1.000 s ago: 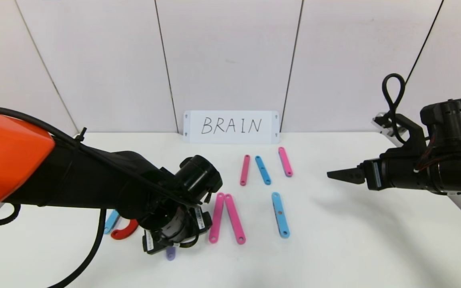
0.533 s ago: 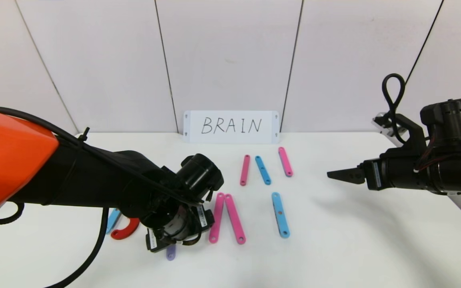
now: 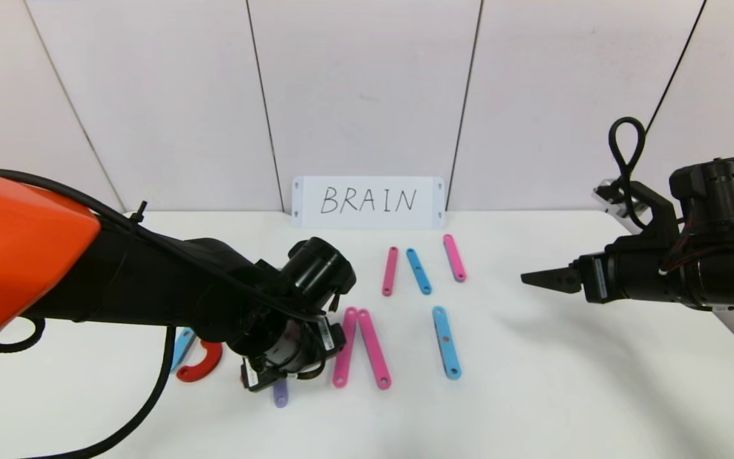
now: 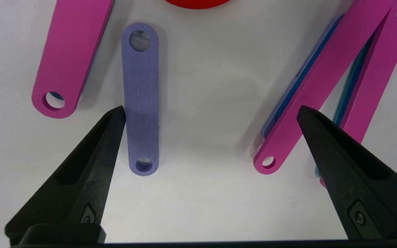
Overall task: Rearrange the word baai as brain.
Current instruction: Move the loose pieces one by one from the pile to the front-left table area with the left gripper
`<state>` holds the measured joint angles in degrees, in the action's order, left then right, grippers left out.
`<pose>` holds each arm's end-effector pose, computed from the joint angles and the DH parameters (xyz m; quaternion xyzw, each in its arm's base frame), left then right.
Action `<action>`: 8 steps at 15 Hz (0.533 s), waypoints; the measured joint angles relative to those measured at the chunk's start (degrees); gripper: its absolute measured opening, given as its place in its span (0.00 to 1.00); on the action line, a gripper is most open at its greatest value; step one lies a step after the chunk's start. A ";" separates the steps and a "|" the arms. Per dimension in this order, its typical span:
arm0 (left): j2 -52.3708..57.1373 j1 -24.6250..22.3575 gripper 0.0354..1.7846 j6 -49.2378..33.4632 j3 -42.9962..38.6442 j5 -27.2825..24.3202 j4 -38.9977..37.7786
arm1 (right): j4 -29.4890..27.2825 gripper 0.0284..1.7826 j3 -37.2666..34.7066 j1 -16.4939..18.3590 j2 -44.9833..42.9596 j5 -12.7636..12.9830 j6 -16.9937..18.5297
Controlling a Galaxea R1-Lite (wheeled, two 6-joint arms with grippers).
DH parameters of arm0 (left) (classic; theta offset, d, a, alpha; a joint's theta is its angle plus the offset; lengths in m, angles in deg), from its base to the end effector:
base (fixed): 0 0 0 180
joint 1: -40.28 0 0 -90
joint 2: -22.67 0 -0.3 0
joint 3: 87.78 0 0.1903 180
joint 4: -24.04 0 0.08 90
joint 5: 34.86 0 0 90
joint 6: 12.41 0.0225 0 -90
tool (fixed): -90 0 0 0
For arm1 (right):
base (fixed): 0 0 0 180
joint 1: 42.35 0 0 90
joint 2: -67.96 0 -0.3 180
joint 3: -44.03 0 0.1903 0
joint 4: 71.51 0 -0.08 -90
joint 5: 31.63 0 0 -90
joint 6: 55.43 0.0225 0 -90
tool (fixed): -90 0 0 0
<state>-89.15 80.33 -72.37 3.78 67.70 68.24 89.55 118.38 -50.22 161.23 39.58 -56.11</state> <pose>0.2588 -0.2112 0.1206 -0.2059 0.5146 0.0648 0.8298 0.2735 0.0451 0.1756 0.0254 0.3216 0.2200 0.9206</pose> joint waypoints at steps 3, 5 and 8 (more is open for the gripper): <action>-0.24 -0.30 0.97 0.09 0.52 -0.32 -0.05 | 0.01 0.97 -0.02 0.00 0.00 0.00 0.00; -0.28 -0.44 0.97 0.17 0.77 -0.27 -0.05 | 0.00 0.97 -0.07 -0.06 0.00 0.00 0.00; -0.39 -0.74 0.97 0.26 1.23 -0.10 -0.02 | 0.00 0.97 -0.22 -0.15 -0.09 0.02 0.00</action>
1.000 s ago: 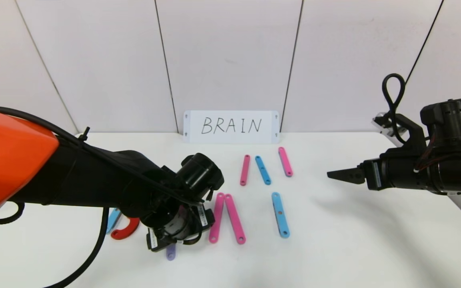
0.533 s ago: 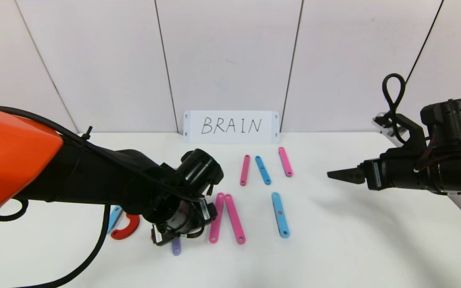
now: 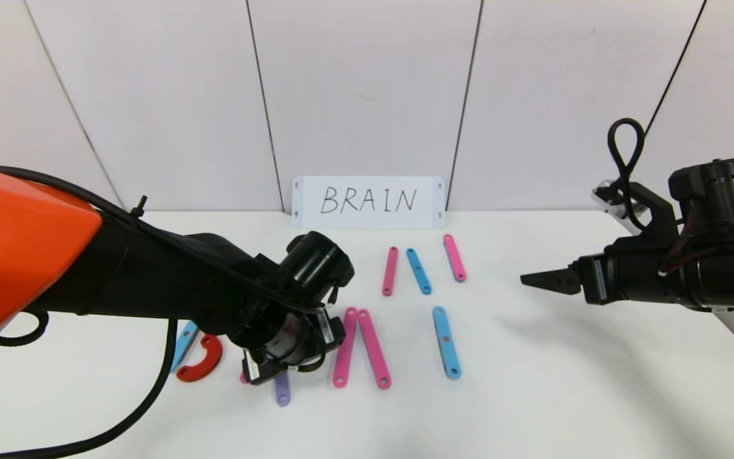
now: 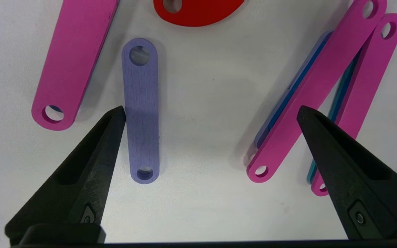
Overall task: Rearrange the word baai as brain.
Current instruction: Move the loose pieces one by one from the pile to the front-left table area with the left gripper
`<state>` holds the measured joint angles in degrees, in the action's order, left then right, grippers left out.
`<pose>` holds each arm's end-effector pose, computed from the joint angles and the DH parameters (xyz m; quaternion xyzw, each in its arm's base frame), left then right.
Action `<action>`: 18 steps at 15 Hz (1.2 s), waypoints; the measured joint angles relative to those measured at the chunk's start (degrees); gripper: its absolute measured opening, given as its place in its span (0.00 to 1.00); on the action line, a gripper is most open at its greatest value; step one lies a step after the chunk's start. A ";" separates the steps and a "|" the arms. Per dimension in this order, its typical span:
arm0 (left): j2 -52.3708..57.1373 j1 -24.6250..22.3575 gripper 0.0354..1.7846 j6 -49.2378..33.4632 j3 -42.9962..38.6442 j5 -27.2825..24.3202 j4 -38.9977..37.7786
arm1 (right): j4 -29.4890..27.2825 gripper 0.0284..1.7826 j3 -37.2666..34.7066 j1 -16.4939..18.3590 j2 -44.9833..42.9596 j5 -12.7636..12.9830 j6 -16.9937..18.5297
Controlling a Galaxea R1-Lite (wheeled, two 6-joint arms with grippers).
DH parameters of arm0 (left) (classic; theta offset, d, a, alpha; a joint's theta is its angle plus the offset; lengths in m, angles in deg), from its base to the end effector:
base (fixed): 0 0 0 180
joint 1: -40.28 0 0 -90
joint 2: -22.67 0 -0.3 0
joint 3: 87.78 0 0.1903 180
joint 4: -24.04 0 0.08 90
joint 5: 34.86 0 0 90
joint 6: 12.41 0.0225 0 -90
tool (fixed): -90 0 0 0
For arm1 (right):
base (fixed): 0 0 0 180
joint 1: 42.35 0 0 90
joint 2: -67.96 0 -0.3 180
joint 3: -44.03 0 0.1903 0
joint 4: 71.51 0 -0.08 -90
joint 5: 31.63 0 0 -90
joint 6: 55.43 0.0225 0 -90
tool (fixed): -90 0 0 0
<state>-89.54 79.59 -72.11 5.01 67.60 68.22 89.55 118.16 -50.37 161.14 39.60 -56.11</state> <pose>0.2648 -0.2105 0.1231 -0.2119 0.5094 0.0648 0.8315 0.2726 0.0457 0.1751 0.0250 0.3227 0.2210 0.9200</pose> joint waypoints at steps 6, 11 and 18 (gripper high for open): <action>-0.55 -0.69 0.97 0.22 0.15 0.11 -1.50 | 0.01 0.97 -0.11 -0.05 -0.16 -0.02 0.00; 1.50 -0.78 0.97 1.38 -0.09 0.05 -1.07 | 0.00 0.97 -0.18 -0.22 -0.16 -0.02 -0.06; 7.01 -5.55 0.97 9.89 -3.33 -1.49 -2.90 | 0.00 0.97 -0.22 -0.38 -0.09 0.09 -0.09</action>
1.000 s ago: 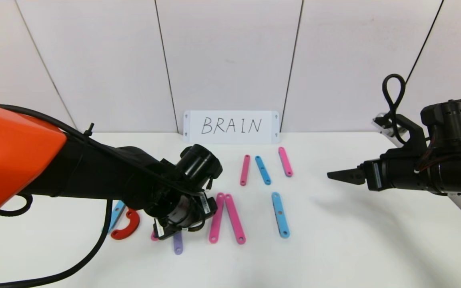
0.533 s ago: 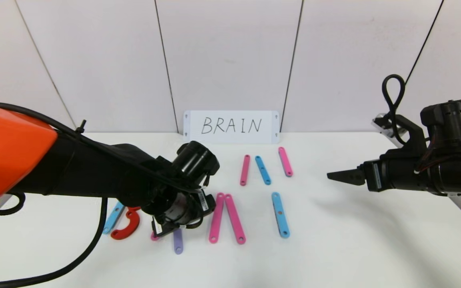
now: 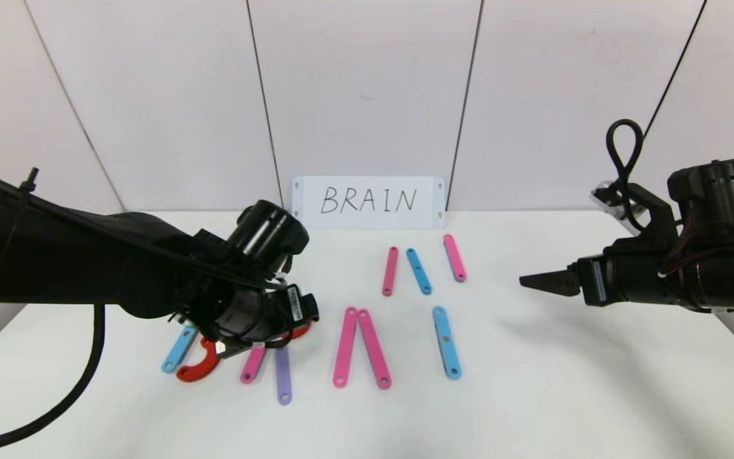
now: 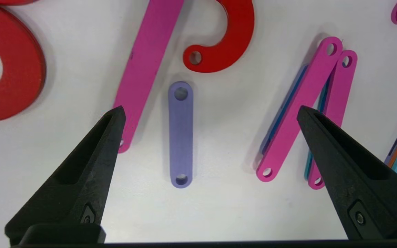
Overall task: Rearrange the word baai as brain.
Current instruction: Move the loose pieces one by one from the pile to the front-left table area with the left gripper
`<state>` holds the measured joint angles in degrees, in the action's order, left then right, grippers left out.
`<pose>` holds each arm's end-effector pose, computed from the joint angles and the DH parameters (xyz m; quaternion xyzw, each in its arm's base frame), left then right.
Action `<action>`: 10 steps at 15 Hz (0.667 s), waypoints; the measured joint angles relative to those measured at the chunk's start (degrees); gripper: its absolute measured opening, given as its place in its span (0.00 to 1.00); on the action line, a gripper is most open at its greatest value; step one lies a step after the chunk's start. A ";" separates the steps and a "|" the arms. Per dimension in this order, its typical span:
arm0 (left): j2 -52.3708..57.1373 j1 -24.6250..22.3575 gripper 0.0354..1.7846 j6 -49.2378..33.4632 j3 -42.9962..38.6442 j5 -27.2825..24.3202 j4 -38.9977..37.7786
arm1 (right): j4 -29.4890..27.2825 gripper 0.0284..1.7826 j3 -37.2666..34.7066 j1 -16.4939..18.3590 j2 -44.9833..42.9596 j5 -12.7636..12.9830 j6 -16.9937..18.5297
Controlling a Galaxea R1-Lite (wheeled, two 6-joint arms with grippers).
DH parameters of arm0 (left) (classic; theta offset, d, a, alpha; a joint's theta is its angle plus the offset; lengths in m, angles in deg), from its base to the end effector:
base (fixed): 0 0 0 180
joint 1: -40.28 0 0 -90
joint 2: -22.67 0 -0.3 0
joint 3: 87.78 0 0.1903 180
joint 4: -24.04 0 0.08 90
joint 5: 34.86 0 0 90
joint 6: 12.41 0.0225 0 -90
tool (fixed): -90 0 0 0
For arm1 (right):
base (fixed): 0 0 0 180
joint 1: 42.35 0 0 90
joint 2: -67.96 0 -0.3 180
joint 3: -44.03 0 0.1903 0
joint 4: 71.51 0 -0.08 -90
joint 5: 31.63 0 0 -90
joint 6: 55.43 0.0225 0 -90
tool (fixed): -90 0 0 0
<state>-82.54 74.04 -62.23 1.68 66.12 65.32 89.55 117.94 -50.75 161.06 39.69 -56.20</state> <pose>0.2663 -0.1728 0.1522 -0.1980 0.4735 0.0286 0.8578 0.2716 0.0474 0.1745 0.0231 0.3238 0.2235 0.9191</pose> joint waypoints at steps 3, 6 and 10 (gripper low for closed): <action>1.38 -2.91 0.97 5.61 -4.69 -2.96 -7.24 | 0.01 0.97 0.01 0.00 0.04 0.05 0.02; 2.17 -4.95 0.97 8.72 -7.61 -4.63 -9.25 | 0.01 0.97 0.04 -0.02 0.15 0.07 0.02; 2.26 -5.75 0.97 9.57 -9.13 -9.44 -9.47 | 0.00 0.97 0.09 -0.04 0.34 0.10 0.00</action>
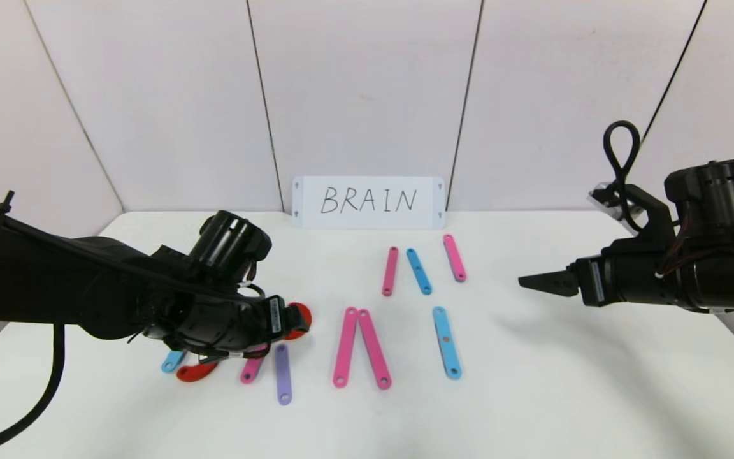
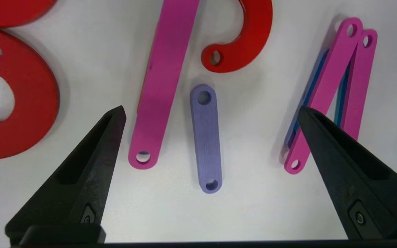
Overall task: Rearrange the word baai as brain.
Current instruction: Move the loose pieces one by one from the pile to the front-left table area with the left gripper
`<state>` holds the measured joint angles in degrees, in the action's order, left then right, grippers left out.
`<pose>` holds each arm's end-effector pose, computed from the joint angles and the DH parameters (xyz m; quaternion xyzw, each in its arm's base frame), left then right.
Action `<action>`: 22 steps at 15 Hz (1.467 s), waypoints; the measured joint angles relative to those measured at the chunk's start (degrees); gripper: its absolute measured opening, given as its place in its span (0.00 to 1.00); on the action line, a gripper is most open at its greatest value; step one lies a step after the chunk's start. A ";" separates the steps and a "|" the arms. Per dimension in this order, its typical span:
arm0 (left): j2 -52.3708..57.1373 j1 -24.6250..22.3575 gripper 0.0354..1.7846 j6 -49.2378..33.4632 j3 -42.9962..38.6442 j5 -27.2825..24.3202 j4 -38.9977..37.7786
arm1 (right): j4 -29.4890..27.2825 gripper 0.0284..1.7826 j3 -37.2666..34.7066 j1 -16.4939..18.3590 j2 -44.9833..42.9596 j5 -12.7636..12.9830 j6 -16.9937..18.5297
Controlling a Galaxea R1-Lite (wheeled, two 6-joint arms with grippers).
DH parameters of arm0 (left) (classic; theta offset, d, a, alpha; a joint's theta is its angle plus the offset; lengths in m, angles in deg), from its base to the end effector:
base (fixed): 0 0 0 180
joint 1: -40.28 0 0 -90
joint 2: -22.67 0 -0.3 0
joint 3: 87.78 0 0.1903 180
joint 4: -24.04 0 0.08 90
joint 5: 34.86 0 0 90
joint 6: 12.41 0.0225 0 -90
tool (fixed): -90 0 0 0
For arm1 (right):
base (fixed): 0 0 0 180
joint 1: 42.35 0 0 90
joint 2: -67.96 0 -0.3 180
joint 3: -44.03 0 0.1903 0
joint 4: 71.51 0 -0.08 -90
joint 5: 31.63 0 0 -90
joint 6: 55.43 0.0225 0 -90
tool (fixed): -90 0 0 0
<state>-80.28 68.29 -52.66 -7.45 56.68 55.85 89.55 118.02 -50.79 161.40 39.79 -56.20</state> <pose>0.2674 -0.1415 0.1358 -0.1883 0.4853 -0.0390 0.8530 0.2728 0.0477 0.1732 0.0229 0.3260 0.2228 0.9184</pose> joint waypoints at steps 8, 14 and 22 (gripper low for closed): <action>-1.87 -0.48 0.97 1.72 -0.68 -1.32 -1.22 | 0.01 0.97 -0.07 -0.13 0.30 0.00 0.02; -2.12 -0.41 0.97 1.72 -0.63 -4.01 -1.17 | 0.00 0.97 -0.02 -0.16 0.46 0.00 0.00; -1.71 -0.41 0.97 1.82 -0.52 -3.90 -1.08 | 0.01 0.97 -0.07 -0.16 0.52 0.00 -0.07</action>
<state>-81.99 67.87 -50.84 -7.97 52.78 54.76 89.56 117.95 -50.94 161.92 39.79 -56.27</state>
